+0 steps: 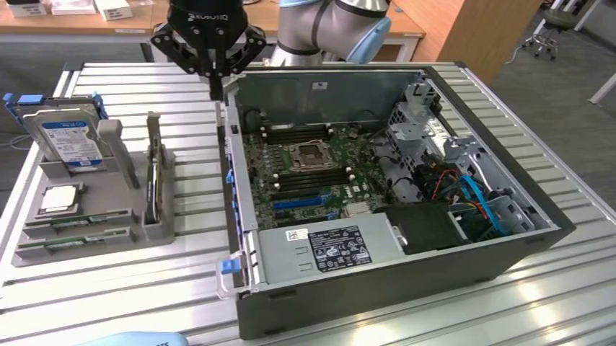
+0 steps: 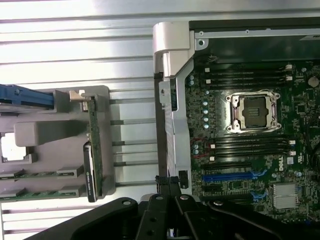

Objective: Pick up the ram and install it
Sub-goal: 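Reach for the ram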

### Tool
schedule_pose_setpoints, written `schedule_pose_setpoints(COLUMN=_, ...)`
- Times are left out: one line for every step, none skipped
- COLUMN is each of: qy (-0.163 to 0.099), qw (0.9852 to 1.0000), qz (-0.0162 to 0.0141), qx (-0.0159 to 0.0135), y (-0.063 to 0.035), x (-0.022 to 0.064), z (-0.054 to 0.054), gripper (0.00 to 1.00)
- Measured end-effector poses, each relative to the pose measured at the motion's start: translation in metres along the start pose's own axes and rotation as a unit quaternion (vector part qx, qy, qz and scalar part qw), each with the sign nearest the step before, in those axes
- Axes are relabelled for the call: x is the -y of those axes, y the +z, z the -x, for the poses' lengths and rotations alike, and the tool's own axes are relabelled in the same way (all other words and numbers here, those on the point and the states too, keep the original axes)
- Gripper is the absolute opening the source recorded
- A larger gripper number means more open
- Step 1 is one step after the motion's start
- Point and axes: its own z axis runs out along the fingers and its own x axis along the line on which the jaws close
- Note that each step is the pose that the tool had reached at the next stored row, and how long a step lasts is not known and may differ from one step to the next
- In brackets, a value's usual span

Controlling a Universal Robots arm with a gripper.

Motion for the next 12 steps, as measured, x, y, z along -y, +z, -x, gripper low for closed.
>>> schedule_pose_setpoints(qy=0.0, qw=1.0, qz=0.0, qx=-0.0001, y=0.0, x=0.0001, z=-0.002, gripper=0.1)
schedule_pose_setpoints(qy=0.0, qw=1.0, qz=0.0, qx=-0.0002, y=0.0001, x=0.0002, z=-0.003, gripper=0.1)
schedule_pose_setpoints(qy=0.0, qw=1.0, qz=0.0, qx=-0.0003, y=0.0001, x=0.0004, z=-0.005, gripper=0.1)
schedule_pose_setpoints(qy=0.0, qw=1.0, qz=0.0, qx=-0.0004, y=0.0001, x=0.0005, z=-0.007, gripper=0.1)
schedule_pose_setpoints(qy=0.0, qw=1.0, qz=-0.0001, qx=-0.0006, y=0.0001, x=0.0006, z=-0.008, gripper=0.1)
schedule_pose_setpoints(qy=0.0, qw=1.0, qz=-0.0001, qx=-0.0007, y=0.0001, x=0.0008, z=-0.01, gripper=0.1)
schedule_pose_setpoints(qy=0.0, qw=1.0, qz=-0.0001, qx=-0.0008, y=0.0001, x=0.0009, z=-0.012, gripper=0.1)
schedule_pose_setpoints(qy=0.0, qw=1.0, qz=-0.0001, qx=-0.0009, y=0.0002, x=0.001, z=-0.014, gripper=0.1)
schedule_pose_setpoints(qy=0.0, qw=1.0, qz=-0.0001, qx=-0.0009, y=0.0002, x=0.0012, z=-0.016, gripper=0.1)
schedule_pose_setpoints(qy=0.0, qw=1.0, qz=-0.0001, qx=-0.0011, y=0.0001, x=0.0013, z=-0.018, gripper=0.1)
schedule_pose_setpoints(qy=0.0, qw=1.0, qz=-0.0001, qx=-0.0012, y=0.0001, x=0.0015, z=-0.02, gripper=0.1)
schedule_pose_setpoints(qy=0.0, qw=1.0, qz=-0.0001, qx=-0.0013, y=0.0002, x=0.0016, z=-0.022, gripper=0.1)
